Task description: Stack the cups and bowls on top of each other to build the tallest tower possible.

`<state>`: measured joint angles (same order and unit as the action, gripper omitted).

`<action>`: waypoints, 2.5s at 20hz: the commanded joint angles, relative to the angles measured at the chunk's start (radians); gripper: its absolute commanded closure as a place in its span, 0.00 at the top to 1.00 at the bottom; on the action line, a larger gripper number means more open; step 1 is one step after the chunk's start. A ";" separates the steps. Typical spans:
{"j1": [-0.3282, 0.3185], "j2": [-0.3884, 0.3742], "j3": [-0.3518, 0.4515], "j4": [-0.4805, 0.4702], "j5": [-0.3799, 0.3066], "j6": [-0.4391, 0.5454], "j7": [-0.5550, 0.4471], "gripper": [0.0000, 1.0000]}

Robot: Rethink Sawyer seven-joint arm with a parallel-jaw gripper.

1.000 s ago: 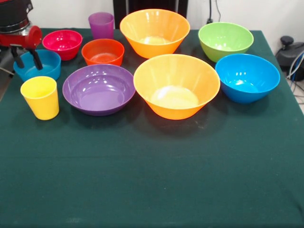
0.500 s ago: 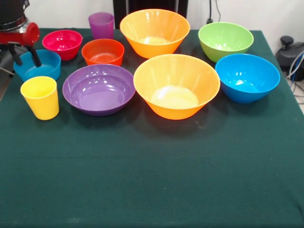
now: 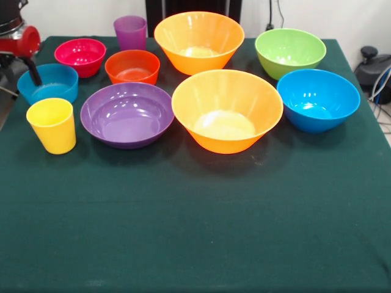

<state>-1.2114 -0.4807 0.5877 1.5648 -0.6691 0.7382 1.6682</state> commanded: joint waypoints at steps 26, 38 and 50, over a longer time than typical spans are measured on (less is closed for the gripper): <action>-0.011 0.092 0.029 -0.124 -0.075 0.154 -0.486 1.00; -0.049 -0.009 0.033 -0.011 -0.056 0.155 -0.467 1.00; -0.085 -0.042 0.026 0.106 -0.078 0.083 -0.400 1.00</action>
<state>-1.3172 -0.5243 0.6152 1.5523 -0.6826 0.8091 1.4928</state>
